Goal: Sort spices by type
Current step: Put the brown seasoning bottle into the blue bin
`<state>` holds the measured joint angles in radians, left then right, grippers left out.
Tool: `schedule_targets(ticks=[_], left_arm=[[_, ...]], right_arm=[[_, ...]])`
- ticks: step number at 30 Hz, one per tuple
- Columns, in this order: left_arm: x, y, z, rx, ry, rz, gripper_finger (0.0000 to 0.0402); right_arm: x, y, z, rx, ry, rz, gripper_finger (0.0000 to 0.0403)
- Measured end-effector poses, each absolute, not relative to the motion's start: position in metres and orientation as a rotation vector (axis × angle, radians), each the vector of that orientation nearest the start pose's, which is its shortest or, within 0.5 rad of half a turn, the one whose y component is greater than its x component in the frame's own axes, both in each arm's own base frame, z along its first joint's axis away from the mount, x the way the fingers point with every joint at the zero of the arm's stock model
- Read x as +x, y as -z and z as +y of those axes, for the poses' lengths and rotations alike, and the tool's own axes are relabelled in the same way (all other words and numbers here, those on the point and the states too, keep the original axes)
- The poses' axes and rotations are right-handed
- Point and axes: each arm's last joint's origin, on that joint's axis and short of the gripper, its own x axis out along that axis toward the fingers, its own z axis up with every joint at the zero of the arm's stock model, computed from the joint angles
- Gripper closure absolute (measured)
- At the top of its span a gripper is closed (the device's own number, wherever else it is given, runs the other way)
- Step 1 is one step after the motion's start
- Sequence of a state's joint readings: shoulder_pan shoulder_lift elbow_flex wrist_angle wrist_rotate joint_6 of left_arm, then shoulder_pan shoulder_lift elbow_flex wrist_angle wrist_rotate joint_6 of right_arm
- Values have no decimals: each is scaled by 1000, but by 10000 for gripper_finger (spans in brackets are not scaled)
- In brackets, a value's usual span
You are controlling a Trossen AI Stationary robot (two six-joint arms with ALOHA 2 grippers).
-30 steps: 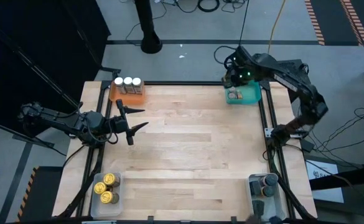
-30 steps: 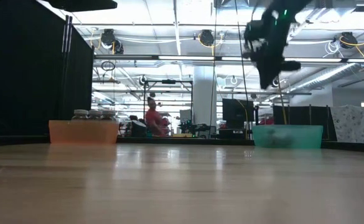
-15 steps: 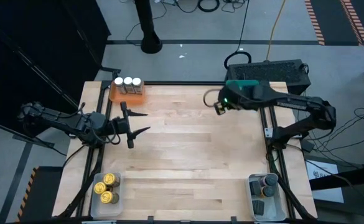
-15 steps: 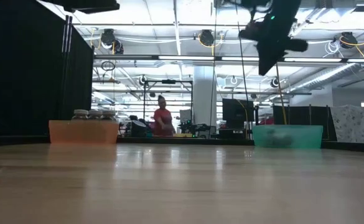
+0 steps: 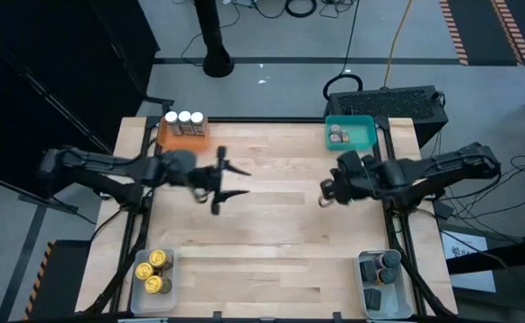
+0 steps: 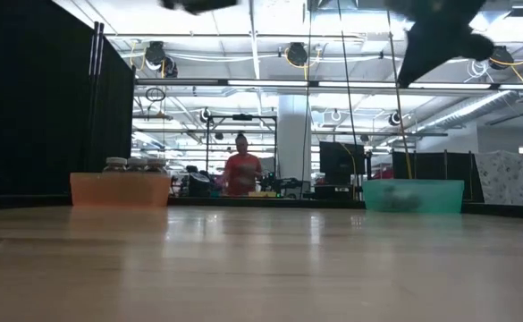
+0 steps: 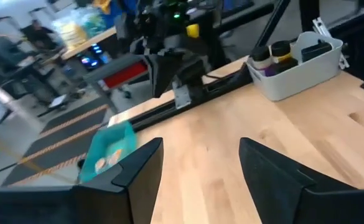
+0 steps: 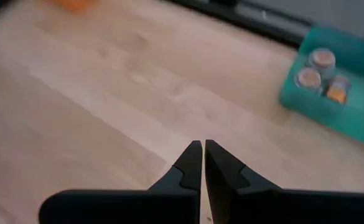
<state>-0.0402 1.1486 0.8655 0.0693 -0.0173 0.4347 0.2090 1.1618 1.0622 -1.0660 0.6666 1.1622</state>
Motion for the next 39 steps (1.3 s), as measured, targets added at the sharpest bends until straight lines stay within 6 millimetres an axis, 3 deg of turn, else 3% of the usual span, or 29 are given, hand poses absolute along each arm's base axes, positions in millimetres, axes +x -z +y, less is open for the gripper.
schedule_targets(ticks=[4, 8, 12, 17, 21, 25, 30, 35, 39], left_arm=[[298, -325, 23, 457, 76, 201, 194], [323, -333, 48, 427, 3, 196, 198], [316, -345, 54, 434, -31, 161, 198], [298, -363, 67, 445, -107, 118, 198], [285, -365, 89, 460, -178, 164, 198], [268, -361, 111, 446, -231, 198, 198], [258, -349, 126, 465, -234, 160, 198], [251, -343, 136, 457, -271, 194, 198], [241, -348, 144, 459, -317, 188, 198]], right_arm=[[189, -303, 41, 499, 907, 546, 403], [184, -308, 21, 658, 1054, 417, 403], [190, -317, -25, 718, 1198, 479, 403], [205, -342, -100, 651, 1177, 558, 403], [193, -351, -167, 713, 1248, 677, 403], [179, -327, -230, 863, 1304, 871, 403], [179, -287, -286, 982, 1341, 1130, 403], [185, -254, -317, 1046, 1296, 1386, 403], [183, -234, -327, 1079, 1277, 1484, 403]])
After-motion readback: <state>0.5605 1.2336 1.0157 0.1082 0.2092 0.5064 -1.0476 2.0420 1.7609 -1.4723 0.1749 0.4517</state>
